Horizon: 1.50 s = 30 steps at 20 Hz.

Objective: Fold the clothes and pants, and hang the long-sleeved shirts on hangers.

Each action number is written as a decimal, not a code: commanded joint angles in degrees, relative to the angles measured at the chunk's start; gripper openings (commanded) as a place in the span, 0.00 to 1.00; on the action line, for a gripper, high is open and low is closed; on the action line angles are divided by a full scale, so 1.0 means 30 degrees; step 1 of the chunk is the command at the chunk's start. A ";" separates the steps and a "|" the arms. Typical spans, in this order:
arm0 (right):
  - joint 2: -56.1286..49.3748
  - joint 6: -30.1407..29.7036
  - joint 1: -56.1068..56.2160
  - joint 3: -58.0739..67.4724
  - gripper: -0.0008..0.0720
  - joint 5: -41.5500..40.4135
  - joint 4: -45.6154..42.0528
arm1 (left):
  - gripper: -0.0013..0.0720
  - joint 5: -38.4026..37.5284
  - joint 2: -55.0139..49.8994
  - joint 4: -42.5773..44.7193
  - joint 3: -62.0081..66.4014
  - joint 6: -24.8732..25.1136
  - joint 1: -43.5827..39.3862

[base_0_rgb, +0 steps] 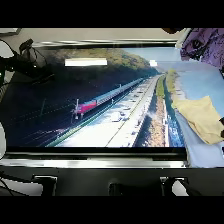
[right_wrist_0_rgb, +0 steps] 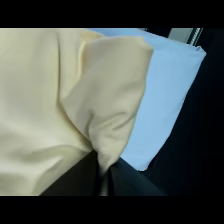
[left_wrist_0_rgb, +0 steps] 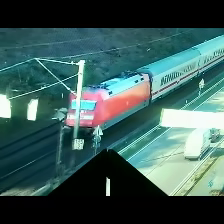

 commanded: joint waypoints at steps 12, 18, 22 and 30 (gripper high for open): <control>0.0627 -0.0022 -0.0007 -0.4473 0.04 0.1188 -0.3045 | 0.04 0.0007 -0.0015 0.0015 0.0000 0.0007 -0.0015; 0.0627 -0.0153 -0.0007 -0.4473 0.05 0.0648 -0.3410 | 0.04 0.0007 -0.0015 0.0007 0.0000 0.0000 -0.0015; 0.0627 -0.0240 -0.0007 -0.4473 0.05 0.0233 -0.3417 | 0.04 0.0007 -0.0015 0.0007 0.0000 0.0000 -0.0015; 0.0634 -0.3410 0.0015 -0.2645 0.28 0.3395 -0.1938 | 0.04 -0.0007 0.0044 0.0007 0.0007 0.0007 -0.0007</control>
